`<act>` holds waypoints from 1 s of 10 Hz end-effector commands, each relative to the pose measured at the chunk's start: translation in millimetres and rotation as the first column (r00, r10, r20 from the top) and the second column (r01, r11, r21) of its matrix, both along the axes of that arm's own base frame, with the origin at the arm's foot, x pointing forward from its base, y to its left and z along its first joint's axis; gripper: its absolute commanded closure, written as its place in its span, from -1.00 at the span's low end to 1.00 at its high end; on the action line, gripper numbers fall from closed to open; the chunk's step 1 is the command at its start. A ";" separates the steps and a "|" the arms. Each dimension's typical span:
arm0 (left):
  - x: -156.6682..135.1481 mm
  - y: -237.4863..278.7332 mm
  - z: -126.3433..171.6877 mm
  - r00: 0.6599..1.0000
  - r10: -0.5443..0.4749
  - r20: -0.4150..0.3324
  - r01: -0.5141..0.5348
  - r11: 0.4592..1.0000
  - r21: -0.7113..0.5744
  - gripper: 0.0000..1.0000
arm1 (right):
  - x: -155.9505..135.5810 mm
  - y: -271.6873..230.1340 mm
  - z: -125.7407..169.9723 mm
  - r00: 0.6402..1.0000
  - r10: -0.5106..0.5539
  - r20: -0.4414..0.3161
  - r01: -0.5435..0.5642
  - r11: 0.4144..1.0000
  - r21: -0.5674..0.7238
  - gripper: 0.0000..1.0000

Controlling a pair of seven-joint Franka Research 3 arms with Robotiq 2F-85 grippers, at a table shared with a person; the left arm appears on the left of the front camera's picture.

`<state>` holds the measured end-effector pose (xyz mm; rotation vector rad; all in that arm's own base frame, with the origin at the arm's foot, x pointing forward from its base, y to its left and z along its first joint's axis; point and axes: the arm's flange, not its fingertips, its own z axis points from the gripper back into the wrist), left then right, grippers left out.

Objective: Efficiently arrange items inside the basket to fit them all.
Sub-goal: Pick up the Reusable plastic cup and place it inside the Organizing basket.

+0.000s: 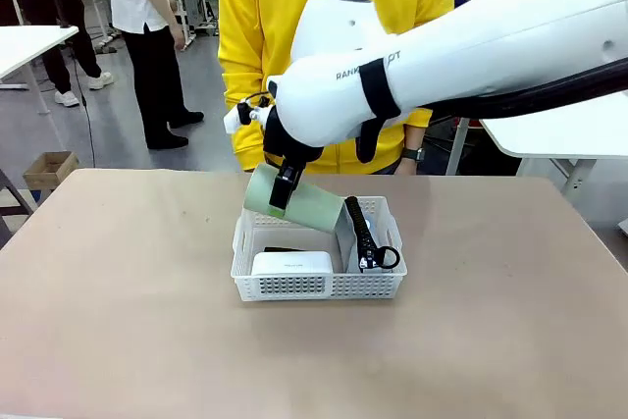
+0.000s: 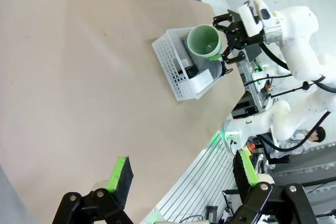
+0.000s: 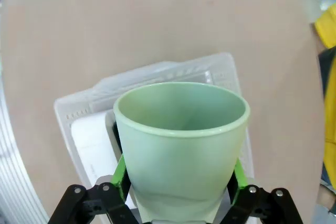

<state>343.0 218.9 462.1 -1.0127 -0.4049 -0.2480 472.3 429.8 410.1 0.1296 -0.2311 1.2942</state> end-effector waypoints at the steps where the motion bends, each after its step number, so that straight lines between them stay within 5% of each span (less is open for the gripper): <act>1: -2.0 -2.1 1.6 1.000 0.004 -0.001 -0.004 1.000 0.009 -1.00 | 4.1 16.5 -8.0 0.999 0.049 0.000 -0.049 0.996 -0.072 -0.75; 5: -2.0 -2.1 1.6 1.000 0.004 -0.001 -0.004 1.000 0.009 -1.00 | 3.0 19.0 -32.7 0.985 0.162 0.062 -0.151 0.975 -0.162 -0.75; 10: -2.0 -2.1 1.6 1.000 0.004 -0.001 -0.004 1.000 0.009 -1.00 | 8.4 18.6 -28.2 0.972 0.220 0.085 -0.203 0.964 -0.174 -0.75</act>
